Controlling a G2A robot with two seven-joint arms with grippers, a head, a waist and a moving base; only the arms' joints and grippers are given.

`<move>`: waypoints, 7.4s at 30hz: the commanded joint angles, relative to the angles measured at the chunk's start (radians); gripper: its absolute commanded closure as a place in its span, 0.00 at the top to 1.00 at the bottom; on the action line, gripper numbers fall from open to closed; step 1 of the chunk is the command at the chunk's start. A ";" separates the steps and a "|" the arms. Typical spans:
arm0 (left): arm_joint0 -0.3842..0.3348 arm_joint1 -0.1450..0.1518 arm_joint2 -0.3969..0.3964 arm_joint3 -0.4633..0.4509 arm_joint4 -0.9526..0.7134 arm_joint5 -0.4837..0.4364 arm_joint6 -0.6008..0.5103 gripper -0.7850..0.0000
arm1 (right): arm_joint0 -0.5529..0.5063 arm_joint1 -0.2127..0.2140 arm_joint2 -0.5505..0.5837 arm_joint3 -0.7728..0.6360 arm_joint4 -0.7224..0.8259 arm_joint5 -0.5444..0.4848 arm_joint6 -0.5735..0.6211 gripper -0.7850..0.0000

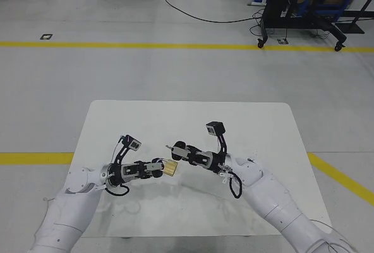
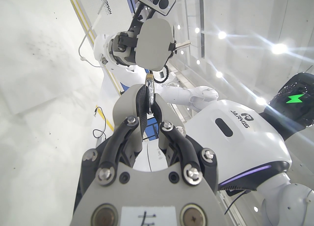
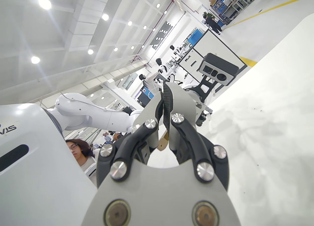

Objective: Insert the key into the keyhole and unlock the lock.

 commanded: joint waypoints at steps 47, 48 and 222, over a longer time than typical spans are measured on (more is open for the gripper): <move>-0.168 -0.014 0.079 0.227 -0.069 0.268 -0.061 0.00 | -0.269 0.106 0.250 -0.414 0.111 0.531 0.234 0.00; -0.179 -0.019 0.089 0.248 -0.093 0.277 -0.075 0.00 | -0.293 0.113 0.270 -0.448 0.109 0.587 0.244 0.00; -0.105 -0.010 0.055 0.180 -0.192 0.180 -0.076 0.00 | -0.379 0.157 0.337 -0.662 0.258 0.922 -0.051 0.00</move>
